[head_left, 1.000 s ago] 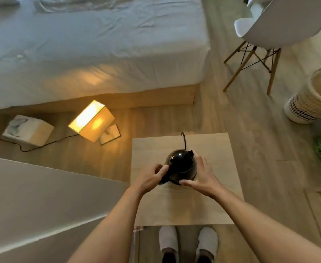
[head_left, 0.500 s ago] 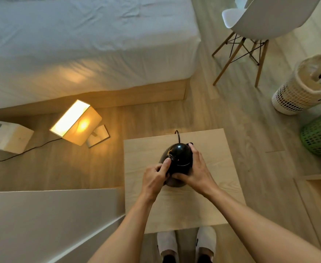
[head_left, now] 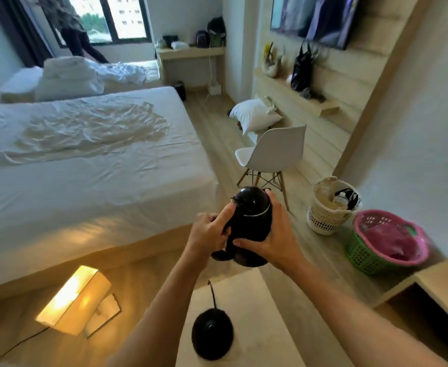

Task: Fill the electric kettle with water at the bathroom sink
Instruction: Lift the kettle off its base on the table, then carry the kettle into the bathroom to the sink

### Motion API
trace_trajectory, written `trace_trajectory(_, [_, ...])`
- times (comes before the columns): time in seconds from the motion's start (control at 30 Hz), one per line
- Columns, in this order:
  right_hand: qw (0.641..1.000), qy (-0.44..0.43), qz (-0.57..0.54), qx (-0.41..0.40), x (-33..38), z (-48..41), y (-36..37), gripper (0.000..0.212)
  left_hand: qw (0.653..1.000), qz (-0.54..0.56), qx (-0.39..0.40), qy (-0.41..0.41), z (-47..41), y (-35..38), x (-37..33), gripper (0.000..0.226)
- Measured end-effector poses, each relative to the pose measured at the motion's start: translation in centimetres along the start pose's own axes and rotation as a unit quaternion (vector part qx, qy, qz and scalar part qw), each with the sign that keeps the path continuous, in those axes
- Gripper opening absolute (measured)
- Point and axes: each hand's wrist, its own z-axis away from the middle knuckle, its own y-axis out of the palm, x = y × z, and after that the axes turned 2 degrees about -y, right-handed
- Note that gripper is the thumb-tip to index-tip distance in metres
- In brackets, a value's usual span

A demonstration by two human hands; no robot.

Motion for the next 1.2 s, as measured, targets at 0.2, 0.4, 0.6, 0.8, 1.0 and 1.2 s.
trace_trajectory(0.2, [0.987,-0.046,0.052,-0.145,5.1,0.3,-15.2,0.119,0.993,0.02,0.102,0.055,-0.3,10.9,-12.6,0.053])
trace_trajectory(0.4, [0.956,-0.038,0.112,-0.267,6.9,6.6,-30.7,0.105,0.965,-0.005,0.244,0.098,2.4,25.7,-20.2,0.054])
trace_trajectory(0.6, [0.901,-0.015,0.18,-0.393,7.5,17.3,-45.9,0.096,0.916,-0.002,0.379,0.136,8.6,43.0,-24.8,0.052])
trace_trajectory(0.8, [0.815,0.079,0.262,-0.512,7.7,29.2,-56.4,0.114,0.835,-0.007,0.522,0.171,16.9,57.3,-27.9,0.05])
trace_trajectory(1.0, [0.676,0.176,0.335,-0.632,9.6,41.4,-61.1,0.118,0.708,0.001,0.683,0.177,26.5,69.0,-28.4,0.051])
trace_trajectory(1.2, [0.508,0.267,0.385,-0.723,14.6,51.8,-58.6,0.122,0.54,0.007,0.823,0.176,37.9,74.5,-27.9,0.054])
